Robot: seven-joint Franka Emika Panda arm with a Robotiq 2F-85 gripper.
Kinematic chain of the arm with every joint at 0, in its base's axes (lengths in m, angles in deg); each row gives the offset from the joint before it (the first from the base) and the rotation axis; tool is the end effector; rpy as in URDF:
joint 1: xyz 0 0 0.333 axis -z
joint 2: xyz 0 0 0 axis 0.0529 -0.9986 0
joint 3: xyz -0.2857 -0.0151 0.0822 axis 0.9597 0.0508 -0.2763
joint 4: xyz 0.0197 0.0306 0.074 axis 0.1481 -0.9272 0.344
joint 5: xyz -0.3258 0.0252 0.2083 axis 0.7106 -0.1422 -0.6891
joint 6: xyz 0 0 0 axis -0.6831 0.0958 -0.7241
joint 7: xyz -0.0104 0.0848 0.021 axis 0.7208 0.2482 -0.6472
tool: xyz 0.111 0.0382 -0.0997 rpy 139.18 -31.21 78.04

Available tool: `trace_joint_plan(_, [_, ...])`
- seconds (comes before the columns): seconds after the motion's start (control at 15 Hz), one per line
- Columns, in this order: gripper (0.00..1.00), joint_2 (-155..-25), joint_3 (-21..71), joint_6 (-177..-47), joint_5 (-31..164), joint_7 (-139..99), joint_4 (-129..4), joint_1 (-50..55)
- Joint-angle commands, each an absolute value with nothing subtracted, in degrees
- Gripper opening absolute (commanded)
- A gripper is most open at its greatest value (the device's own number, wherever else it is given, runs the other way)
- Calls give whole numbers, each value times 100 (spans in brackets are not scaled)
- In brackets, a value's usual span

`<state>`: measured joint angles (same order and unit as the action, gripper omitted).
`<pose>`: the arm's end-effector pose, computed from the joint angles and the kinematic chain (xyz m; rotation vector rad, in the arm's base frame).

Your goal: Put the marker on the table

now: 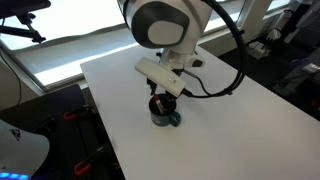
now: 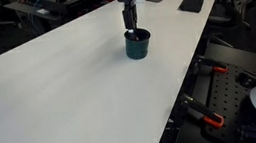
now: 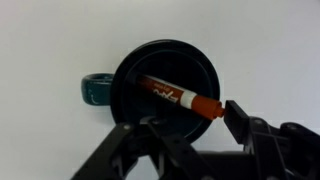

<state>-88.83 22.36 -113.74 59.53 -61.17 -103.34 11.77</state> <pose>0.4725 -0.0818 0.1520 -2.9502 -0.5987 0.2636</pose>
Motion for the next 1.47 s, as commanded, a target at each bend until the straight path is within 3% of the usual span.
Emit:
trace_joint_plan(0.0, [32, -8736, 2247, -11276, 6076, -5978, -10431, 1173])
trace_joint_plan(0.27, [1, -8735, 2248, -11277, 6076, -5979, -10428, 1175])
trace_joint_plan(0.6, [2, -8748, 2252, -11281, 6091, -5988, -10411, 1177])
trace_joint_plan(0.67, [21, -8752, 2259, -11279, 6114, -5975, -10404, 1172])
trace_joint_plan(0.8, [29, -8754, 2270, -11295, 6146, -5967, -10394, 1171])
trace_joint_plan(1.27, [84, -8883, 2350, -11388, 6533, -6039, -10265, 1184])
trace_joint_plan(1.4, [96, -8924, 2351, -11433, 6613, -6052, -10250, 1178])
